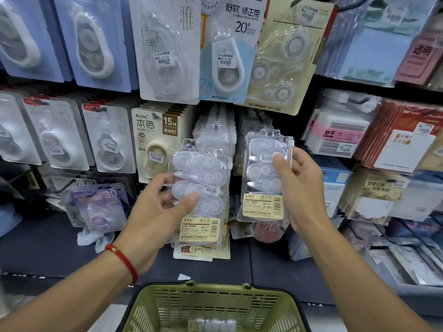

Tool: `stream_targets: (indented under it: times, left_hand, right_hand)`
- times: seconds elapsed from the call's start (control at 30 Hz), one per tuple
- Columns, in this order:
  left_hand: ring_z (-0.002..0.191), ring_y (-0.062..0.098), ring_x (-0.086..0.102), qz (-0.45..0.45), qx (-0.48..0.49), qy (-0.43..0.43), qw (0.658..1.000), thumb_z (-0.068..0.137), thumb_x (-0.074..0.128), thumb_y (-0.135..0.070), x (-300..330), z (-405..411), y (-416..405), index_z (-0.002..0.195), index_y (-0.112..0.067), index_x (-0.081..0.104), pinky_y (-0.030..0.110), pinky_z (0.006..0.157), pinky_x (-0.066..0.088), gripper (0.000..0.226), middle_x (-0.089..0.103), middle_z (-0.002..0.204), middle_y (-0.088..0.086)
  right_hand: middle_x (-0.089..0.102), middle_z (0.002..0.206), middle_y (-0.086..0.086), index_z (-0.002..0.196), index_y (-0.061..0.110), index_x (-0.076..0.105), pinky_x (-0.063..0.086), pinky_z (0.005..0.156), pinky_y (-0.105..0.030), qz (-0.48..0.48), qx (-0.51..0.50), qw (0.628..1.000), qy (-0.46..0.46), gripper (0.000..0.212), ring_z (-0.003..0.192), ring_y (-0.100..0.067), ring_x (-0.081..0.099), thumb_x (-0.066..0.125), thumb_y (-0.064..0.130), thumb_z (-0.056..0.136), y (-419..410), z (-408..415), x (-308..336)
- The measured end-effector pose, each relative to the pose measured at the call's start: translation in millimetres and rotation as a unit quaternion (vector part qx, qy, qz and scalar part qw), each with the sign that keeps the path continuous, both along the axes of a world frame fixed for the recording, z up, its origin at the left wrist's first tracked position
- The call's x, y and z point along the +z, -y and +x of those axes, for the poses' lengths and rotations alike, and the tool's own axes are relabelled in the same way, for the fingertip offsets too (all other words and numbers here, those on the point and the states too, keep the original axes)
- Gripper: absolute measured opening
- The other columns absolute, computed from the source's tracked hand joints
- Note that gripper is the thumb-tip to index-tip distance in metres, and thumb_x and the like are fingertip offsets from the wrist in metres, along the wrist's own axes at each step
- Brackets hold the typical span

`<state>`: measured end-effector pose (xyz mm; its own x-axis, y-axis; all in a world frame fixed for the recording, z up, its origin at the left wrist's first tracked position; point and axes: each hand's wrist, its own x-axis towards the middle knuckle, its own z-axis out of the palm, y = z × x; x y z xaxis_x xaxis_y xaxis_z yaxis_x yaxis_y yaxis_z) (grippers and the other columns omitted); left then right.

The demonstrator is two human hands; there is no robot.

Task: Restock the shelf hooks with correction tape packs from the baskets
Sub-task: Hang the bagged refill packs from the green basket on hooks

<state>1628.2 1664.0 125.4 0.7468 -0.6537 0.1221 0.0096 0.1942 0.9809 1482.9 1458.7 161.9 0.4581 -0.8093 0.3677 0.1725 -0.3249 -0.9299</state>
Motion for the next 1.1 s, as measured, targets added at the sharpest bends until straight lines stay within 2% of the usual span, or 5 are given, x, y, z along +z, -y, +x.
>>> stream_targets:
  times: [0.1,0.3,0.57,0.97,1.1]
  left_hand:
    - [0.097,0.027,0.079,-0.007,-0.003,-0.002,1.0,0.074,0.081,-0.028,0,0,0,0.116,-0.021,0.064,0.029,0.073,0.061,0.046,0.081,0.106,0.007]
    - [0.095,0.022,0.079,-0.014,-0.001,-0.007,1.0,0.075,0.081,-0.026,1,0,-1,0.114,-0.021,0.064,0.021,0.069,0.06,0.043,0.082,0.105,0.005]
    - [0.088,0.013,0.077,-0.004,0.008,0.006,1.0,0.09,0.078,-0.013,4,-1,-2,0.112,-0.023,0.062,0.018,0.068,0.058,0.028,0.082,0.099,-0.001]
    - [0.088,0.014,0.079,-0.027,-0.003,-0.01,1.0,0.075,0.08,-0.03,5,7,-6,0.111,-0.026,0.062,0.02,0.064,0.06,0.041,0.082,0.102,-0.001]
    - [0.093,0.017,0.079,-0.032,-0.017,-0.02,0.999,0.073,0.081,-0.031,7,4,-4,0.116,-0.023,0.061,0.023,0.068,0.061,0.048,0.082,0.105,0.001]
  right_hand:
    - [0.074,0.1,0.014,0.12,0.026,0.062,0.058,0.084,-0.039,-0.092,-0.078,0.988,-0.097,0.022,0.087,-0.004,0.07,0.069,0.036,0.102,0,-1,-1]
    - [0.054,0.132,-0.008,0.138,0.011,0.056,0.054,0.093,-0.042,-0.42,-0.203,0.86,-0.207,0.044,0.116,-0.028,0.057,0.07,0.009,0.096,-4,-3,-26]
    - [0.027,0.171,-0.013,0.157,0.012,0.043,0.033,0.122,-0.05,-0.502,-0.152,0.736,-0.428,0.067,0.157,-0.035,0.028,0.062,0.012,0.093,17,38,-40]
    - [0.001,0.176,-0.009,0.166,0.01,0.018,0.04,0.12,-0.041,-0.36,-0.049,0.761,-0.538,0.087,0.16,-0.029,0.019,0.064,0.005,0.092,66,99,-30]
    - [0.057,0.139,-0.018,0.139,0.004,0.056,0.048,0.088,-0.035,-0.296,-0.071,0.848,-0.435,0.042,0.12,-0.039,0.061,0.053,0.004,0.096,46,82,-25]
